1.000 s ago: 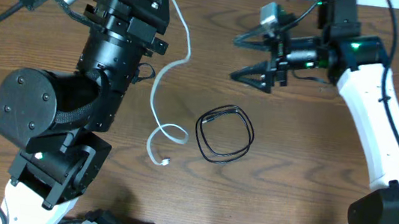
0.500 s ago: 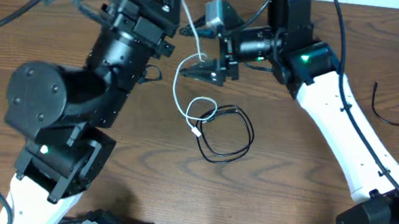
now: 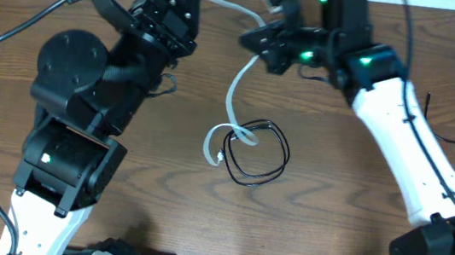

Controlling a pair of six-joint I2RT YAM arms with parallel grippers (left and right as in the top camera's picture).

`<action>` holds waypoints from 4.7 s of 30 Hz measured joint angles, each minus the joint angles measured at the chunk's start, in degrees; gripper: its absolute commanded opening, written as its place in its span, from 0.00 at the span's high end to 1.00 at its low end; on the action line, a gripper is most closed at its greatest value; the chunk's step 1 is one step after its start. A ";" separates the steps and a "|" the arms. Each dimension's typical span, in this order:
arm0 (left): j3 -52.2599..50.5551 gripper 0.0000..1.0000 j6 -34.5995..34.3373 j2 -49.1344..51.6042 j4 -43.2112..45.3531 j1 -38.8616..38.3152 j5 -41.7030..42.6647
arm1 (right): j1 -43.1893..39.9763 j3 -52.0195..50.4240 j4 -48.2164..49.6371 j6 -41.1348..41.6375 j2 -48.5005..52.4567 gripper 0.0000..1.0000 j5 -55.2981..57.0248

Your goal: Untangle cables

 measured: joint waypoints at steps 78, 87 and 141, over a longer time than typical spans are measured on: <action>0.00 0.25 18.40 15.26 -31.32 -0.83 5.33 | -65.40 23.82 -43.43 4.79 17.42 0.01 12.70; 0.00 0.50 29.53 28.09 -43.78 -1.77 13.75 | -57.18 24.11 -47.39 1.33 11.76 0.01 11.06; 0.39 0.93 61.02 54.60 -28.17 -9.90 2.60 | -43.23 24.09 -53.57 -5.20 11.89 0.01 15.93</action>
